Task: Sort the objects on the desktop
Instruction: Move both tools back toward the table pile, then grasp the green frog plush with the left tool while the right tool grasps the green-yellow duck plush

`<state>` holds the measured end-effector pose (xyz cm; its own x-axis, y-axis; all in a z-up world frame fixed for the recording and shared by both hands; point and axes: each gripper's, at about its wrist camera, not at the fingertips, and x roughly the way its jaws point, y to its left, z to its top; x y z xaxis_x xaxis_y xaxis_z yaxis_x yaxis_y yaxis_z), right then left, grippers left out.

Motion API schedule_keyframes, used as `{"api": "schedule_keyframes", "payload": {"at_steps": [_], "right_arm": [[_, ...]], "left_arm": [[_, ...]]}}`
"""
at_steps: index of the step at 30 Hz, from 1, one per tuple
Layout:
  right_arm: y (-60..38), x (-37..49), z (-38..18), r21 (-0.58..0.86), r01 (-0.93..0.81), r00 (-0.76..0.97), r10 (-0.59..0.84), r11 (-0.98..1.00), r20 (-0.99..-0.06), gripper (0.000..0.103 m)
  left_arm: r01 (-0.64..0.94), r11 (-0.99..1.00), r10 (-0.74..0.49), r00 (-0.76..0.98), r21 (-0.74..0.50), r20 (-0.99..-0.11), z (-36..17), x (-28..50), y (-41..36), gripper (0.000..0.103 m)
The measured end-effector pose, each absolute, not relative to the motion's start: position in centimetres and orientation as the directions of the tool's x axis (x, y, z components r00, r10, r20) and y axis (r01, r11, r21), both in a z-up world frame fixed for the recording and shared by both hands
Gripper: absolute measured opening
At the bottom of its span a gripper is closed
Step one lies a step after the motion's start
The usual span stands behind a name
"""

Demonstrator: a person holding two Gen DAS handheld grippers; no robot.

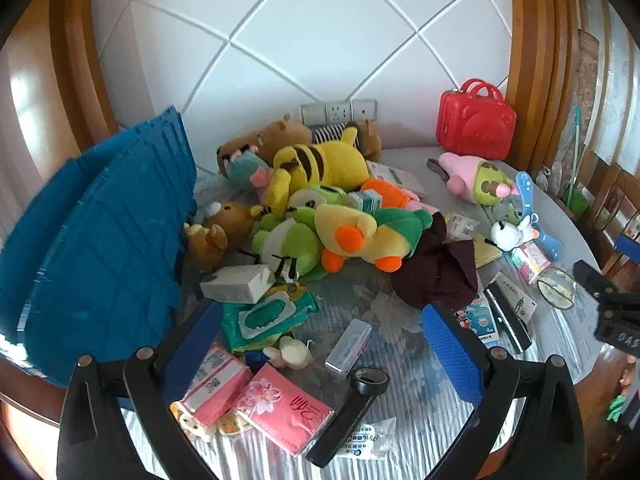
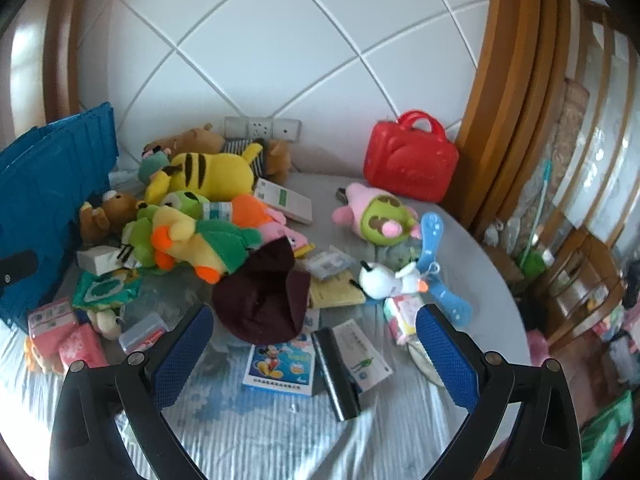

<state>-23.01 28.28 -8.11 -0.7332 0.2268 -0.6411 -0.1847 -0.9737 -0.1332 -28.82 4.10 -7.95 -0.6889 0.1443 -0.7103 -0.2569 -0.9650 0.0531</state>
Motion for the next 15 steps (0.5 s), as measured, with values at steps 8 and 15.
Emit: {"api": "schedule_keyframes", "payload": {"at_steps": [8,15], "right_arm": [[30.3,-25.9,-13.0,-0.039,-0.167,-0.676,0.143,-0.985,-0.723,0.103],[29.8,-29.2,-16.2,-0.003,-0.127,-0.641,0.084,-0.992,-0.763,0.103]], "left_arm": [[-0.245,-0.969,0.143,-0.667,0.034,-0.731,-13.7,-32.1,2.5,0.102],[-0.228,-0.974,0.132,-0.611,0.013,-0.780,-17.2,-35.8,2.5,0.102]]}}
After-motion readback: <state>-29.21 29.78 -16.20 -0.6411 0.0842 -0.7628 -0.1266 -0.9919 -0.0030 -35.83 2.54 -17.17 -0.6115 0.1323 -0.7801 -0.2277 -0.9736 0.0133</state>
